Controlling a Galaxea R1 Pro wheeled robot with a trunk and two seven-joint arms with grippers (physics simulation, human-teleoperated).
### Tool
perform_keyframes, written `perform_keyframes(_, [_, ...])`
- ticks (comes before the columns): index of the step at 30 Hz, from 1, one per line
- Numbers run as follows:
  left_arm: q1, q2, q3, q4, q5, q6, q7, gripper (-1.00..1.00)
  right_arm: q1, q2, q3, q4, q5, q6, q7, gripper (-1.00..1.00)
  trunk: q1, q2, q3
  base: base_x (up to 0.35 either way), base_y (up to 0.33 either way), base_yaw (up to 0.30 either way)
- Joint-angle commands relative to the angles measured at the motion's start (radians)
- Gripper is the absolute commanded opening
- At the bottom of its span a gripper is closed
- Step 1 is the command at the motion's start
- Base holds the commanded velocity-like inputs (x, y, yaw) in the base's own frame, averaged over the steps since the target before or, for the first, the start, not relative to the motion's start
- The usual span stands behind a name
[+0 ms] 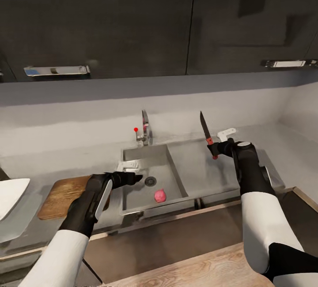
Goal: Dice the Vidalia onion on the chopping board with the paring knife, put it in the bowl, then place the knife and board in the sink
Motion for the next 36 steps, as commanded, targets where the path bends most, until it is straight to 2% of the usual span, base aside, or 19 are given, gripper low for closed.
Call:
perform_keyframes(1, [-0.004,-0.021,0.001,0.019,0.0,0.006,0.004,1.0,-0.001,0.002,-0.003,-0.002,0.009,0.001,0.01,-1.0,0.001,-0.002,-0.002,0.0,0.0,0.081])
perform_keyframes(2, [-0.008,-0.035,0.001,0.039,0.0,0.006,0.007,1.0,-0.001,0.002,-0.003,-0.002,0.009,0.001,0.01,-1.0,0.001,-0.002,-0.002,0.0,0.0,0.052])
perform_keyframes(4, [-0.042,-0.073,0.001,0.134,0.0,0.003,0.041,1.0,-0.001,0.002,-0.003,-0.002,0.008,0.001,0.011,-1.0,0.001,-0.002,-0.002,0.0,0.0,0.02])
perform_keyframes(8, [-0.073,-0.087,0.001,0.19,0.0,-0.018,0.105,1.0,-0.001,0.002,-0.003,-0.002,0.008,0.001,0.011,-1.0,0.001,-0.002,-0.002,0.0,0.0,0.006])
perform_keyframes(11, [-0.08,-0.091,0.001,0.199,0.0,-0.068,0.123,1.0,-0.001,0.002,-0.003,-0.002,0.007,0.001,0.011,-1.0,0.001,-0.002,-0.002,0.0,0.0,0.001])
perform_keyframes(13, [-0.081,-0.091,0.0,0.192,0.0,-0.077,0.125,1.0,-0.001,0.002,-0.003,-0.002,0.007,0.001,0.011,-1.0,0.001,-0.002,-0.002,0.0,0.0,0.0])
perform_keyframes(30, [-0.081,-0.092,-0.001,0.174,0.0,-0.08,0.127,1.0,-0.001,0.002,-0.003,-0.002,0.008,0.001,0.011,-1.0,0.001,-0.002,-0.002,0.14,-0.121,0.0])
perform_keyframes(32, [-0.081,-0.092,-0.006,0.175,0.0,-0.079,0.127,1.0,-0.001,0.002,-0.003,-0.002,0.008,0.001,0.011,-1.0,0.001,-0.002,-0.002,0.028,-0.02,0.0])
perform_keyframes(33, [-0.081,-0.092,-0.031,0.179,0.0,-0.076,0.13,1.0,-0.001,0.002,-0.003,-0.002,0.007,0.001,0.011,-1.0,0.001,-0.002,-0.002,0.008,-0.006,0.02])
perform_keyframes(36, [-0.081,-0.092,-0.052,0.191,0.001,-0.047,0.131,1.0,-0.001,0.002,-0.003,-0.002,0.007,0.001,0.011,-1.0,0.001,-0.002,-0.003,0.004,-0.003,0.088])
